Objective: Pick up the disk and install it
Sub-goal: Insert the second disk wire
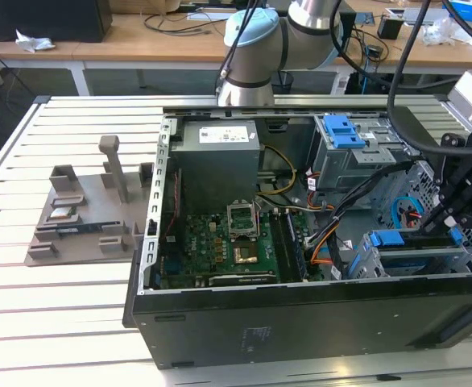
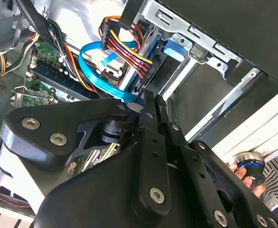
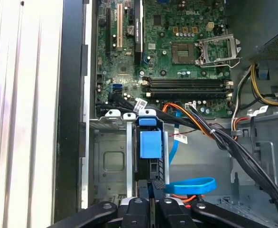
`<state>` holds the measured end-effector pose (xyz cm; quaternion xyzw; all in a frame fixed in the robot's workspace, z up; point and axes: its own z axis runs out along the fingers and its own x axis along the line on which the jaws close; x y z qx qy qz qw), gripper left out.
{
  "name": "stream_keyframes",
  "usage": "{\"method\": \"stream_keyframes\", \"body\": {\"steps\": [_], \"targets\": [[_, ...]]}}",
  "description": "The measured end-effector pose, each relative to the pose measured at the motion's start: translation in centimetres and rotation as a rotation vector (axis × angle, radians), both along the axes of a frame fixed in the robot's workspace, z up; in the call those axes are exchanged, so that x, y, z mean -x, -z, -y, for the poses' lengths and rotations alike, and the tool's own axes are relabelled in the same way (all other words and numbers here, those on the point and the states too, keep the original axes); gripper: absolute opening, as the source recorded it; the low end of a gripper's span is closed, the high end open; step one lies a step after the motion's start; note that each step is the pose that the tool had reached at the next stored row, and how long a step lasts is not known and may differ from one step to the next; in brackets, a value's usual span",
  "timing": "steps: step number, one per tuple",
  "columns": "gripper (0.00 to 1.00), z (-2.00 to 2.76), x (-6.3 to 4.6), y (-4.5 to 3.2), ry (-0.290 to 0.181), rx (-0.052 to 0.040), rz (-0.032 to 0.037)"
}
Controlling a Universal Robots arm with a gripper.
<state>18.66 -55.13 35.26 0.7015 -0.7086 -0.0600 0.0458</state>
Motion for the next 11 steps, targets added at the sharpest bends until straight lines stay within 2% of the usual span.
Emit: {"method": "stream_keyframes", "body": {"steps": [11], "targets": [[0.16,0.00,-0.32,0.81,0.000,0.0002,-0.0003]]}}
